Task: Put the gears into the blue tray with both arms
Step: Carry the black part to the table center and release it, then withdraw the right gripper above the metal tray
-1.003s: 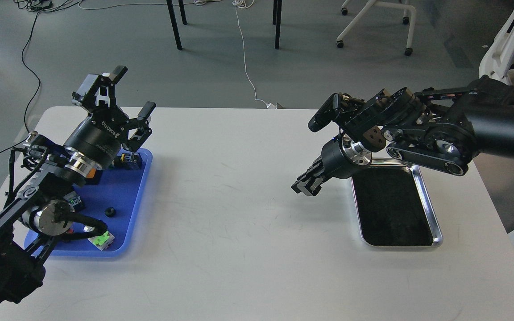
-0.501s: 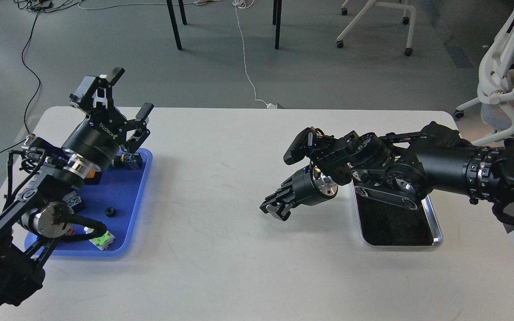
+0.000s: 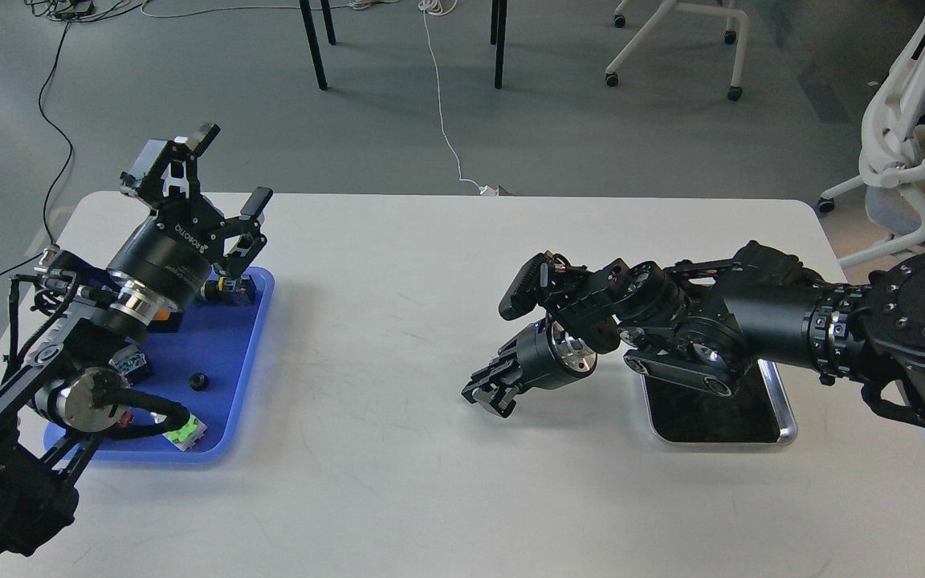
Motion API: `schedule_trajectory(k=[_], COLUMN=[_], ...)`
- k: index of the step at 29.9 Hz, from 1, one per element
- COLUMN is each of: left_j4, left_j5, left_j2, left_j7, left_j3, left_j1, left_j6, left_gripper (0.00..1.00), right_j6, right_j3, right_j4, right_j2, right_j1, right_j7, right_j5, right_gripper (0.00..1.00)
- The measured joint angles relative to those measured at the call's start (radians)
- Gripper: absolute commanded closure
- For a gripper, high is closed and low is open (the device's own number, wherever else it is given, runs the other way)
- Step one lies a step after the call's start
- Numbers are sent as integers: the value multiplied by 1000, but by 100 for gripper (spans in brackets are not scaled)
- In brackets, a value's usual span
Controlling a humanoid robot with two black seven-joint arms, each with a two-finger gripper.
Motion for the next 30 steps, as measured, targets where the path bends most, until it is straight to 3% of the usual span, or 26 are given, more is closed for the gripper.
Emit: schedule_trajectory(k=[6, 12, 18, 24, 30], left_j4=[-1, -1, -2, -3, -10], left_j5=[0, 0, 1, 7, 142], left_j2=[0, 4, 11, 20, 14], left_j7=[0, 0, -5, -19, -101], left_j3=[0, -1, 0, 6, 20], left_j1=[0, 0, 0, 0, -15], left_j6=[0, 0, 0, 0, 0], left_gripper=[2, 2, 2, 2, 2], right_j6=[-4, -8, -10, -3, -3], right_j3=[0, 5, 82, 258, 519], right_j4=[0, 7, 39, 130, 139], right_j2=[0, -21, -168, -388, -512], right_j1=[0, 16, 54, -22, -266], right_j7=[0, 0, 0, 0, 0], right_j5=[16, 52, 161, 558, 951], right_gripper=[44, 7, 5, 5, 3])
